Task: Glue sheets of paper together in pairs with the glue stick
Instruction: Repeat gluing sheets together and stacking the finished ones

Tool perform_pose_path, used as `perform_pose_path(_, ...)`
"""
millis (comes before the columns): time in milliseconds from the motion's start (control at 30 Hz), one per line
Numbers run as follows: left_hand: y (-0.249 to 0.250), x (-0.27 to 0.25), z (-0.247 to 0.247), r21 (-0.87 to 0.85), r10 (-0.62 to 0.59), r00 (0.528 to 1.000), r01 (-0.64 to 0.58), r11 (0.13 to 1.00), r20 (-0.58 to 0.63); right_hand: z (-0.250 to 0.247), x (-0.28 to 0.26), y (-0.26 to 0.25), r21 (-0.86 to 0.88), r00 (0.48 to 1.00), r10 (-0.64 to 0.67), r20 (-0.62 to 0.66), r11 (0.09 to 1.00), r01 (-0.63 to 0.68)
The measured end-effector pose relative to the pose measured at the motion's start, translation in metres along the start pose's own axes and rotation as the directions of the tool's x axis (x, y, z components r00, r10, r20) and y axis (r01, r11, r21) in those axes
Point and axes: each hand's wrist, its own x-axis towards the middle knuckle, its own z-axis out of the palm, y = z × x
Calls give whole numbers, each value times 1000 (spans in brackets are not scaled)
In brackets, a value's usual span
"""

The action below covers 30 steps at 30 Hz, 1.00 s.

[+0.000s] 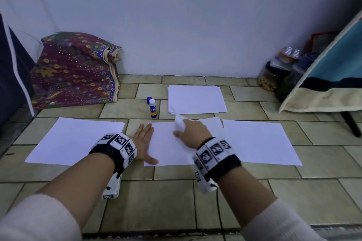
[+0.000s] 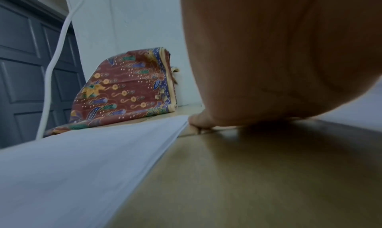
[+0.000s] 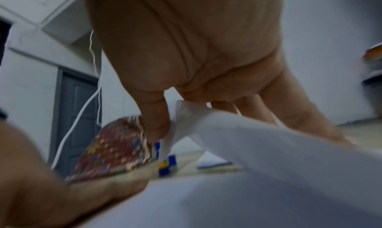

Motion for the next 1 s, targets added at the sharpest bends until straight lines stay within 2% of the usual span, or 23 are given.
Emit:
perform_pose_path(133, 0, 4, 7, -37, -13, 998, 11, 999, -54, 19, 7, -24, 2, 998, 47, 48, 999, -47)
perform_pose_path(200, 0, 6, 8, -25, -18, 999, 17, 1000, -42, 23, 8, -30, 18, 996, 54, 68, 998, -55)
perform_pose_path(433, -2, 9, 11, -49, -28, 998, 25, 998, -60, 27, 9, -42, 29, 997, 60, 51, 998, -62)
perform_pose_path(700, -12, 25, 19, 6, -42, 998, 42, 999, -51, 29, 8, -44, 3, 997, 51, 50, 999, -51)
perform_pose_path(833, -12, 27, 23, 10, -50, 995, 51, 999, -91, 31, 9, -46, 9, 998, 54, 43, 998, -54)
perform_pose_path(1000, -10, 23, 18, 18, -52, 997, 53, 998, -60, 34, 9, -47, 6, 998, 58, 30, 998, -58)
